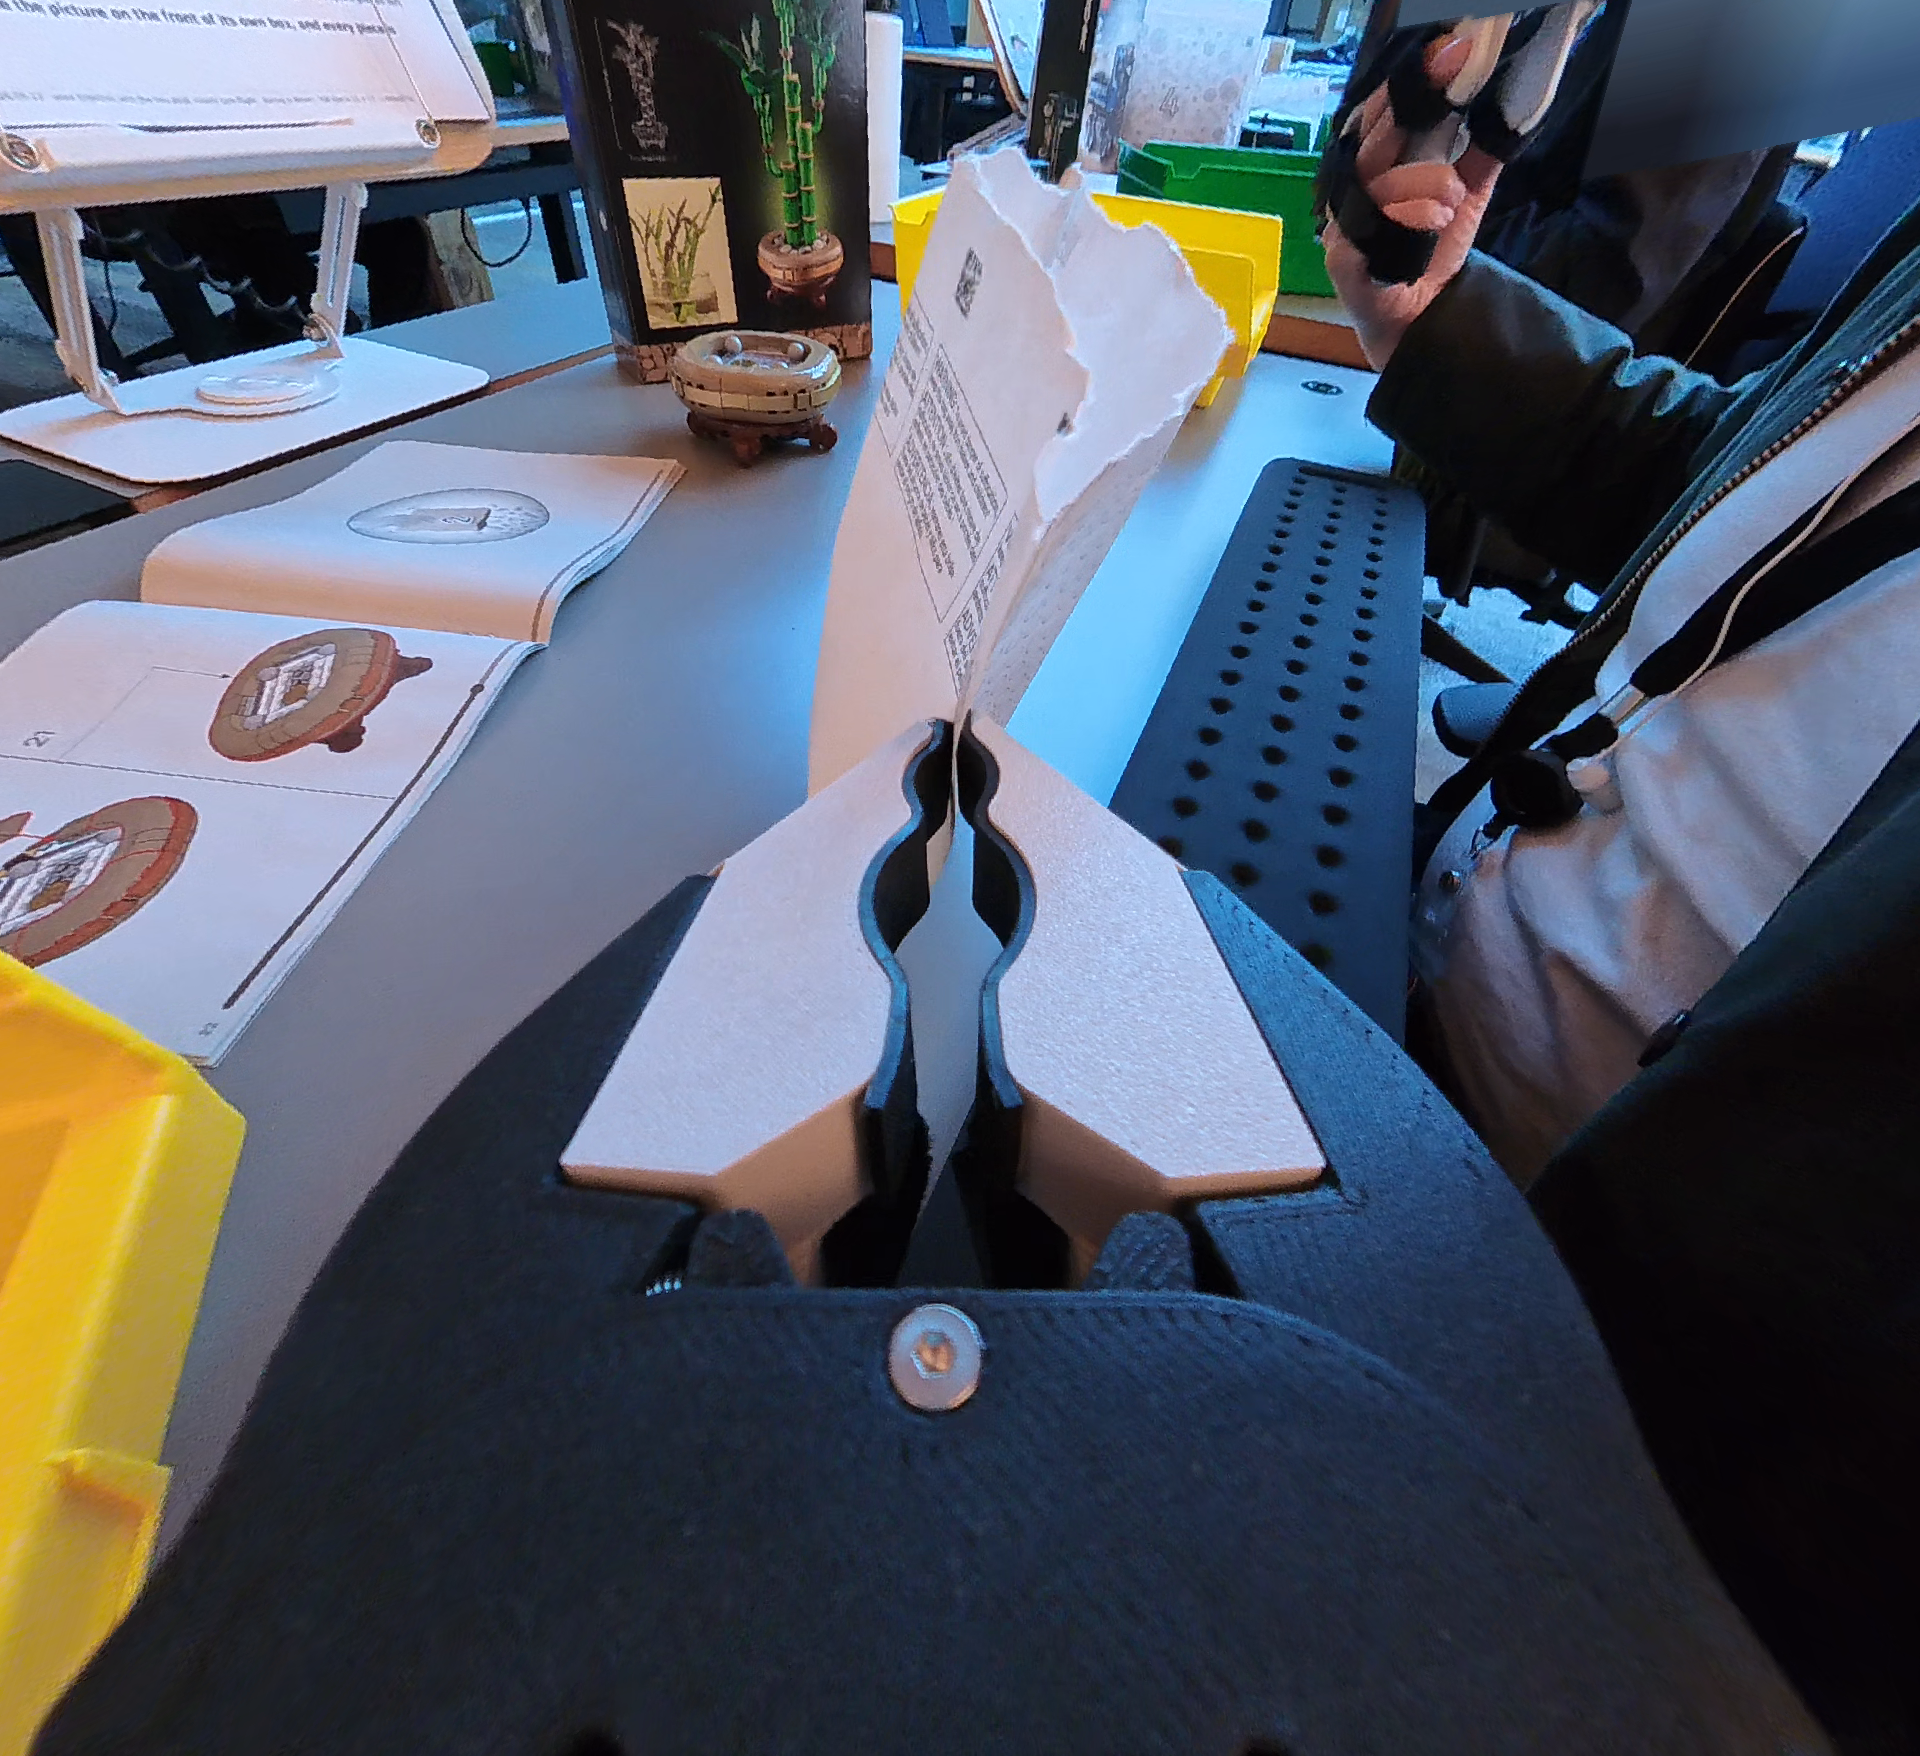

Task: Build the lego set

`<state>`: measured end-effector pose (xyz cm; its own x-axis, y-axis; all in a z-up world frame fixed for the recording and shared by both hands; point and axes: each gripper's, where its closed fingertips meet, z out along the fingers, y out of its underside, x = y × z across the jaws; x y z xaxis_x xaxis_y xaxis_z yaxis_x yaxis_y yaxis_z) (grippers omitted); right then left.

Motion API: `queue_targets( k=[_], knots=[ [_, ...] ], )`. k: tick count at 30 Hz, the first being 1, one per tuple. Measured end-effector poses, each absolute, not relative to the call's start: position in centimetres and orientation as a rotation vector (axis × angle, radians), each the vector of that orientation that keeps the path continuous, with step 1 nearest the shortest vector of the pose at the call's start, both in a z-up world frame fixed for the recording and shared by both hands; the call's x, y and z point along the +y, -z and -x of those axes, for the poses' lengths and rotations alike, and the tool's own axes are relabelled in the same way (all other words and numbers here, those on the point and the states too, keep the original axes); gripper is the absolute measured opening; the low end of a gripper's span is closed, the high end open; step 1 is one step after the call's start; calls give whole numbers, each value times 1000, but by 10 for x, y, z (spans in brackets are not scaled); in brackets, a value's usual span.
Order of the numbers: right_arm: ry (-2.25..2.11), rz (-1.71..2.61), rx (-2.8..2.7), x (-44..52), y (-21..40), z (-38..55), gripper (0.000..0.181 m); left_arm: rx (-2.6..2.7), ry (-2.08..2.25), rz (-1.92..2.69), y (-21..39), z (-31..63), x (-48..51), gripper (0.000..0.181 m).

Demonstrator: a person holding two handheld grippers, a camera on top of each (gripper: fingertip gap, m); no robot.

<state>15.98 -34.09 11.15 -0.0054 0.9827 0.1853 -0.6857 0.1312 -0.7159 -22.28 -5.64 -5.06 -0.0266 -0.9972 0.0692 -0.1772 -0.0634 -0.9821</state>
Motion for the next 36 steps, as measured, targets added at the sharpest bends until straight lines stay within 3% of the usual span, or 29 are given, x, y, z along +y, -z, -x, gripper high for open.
queue_targets(
  k=[6, 8, 11, 15, 20, 23, 26, 30, 33, 36],
  knots=[
    [-1388, 539, -780, -335, -111, -155, 13, 1305, 1219, 1370, 51, 225, -56, 0],
    [-1207, 740, -629, -294, -105, -160, 13, 1310, 1211, 1374, 51, 226, -56, 0],
    [-456, 1400, -218, -184, -33, -231, 13, 1330, 1190, 1373, 52, 226, -59, 0],
    [398, 1913, -170, -158, 43, -290, 13, 1328, 1190, 1379, 52, 226, -60, 0],
    [534, 2176, -243, -138, 97, -274, 15, 1326, 1192, 1378, 51, 225, -59, 0],
    [464, 2256, -275, -135, 119, -261, 28, 1327, 1194, 1383, 51, 224, -59, 0],
    [281, 2063, -249, -143, 54, -252, 35, 1330, 1180, 1400, 51, 226, -58, 0],
    [352, 1754, 44, -180, -46, -376, 28, 1326, 1177, 1412, 51, 226, -57, 0],
    [378, 2095, 82, -177, 19, -455, 50, 1317, 1179, 1415, 50, 224, -57, 0],
    [531, 2380, -125, -177, 80, -473, 53, 1310, 1176, 1423, 50, 222, -58, 0]
  ],
)
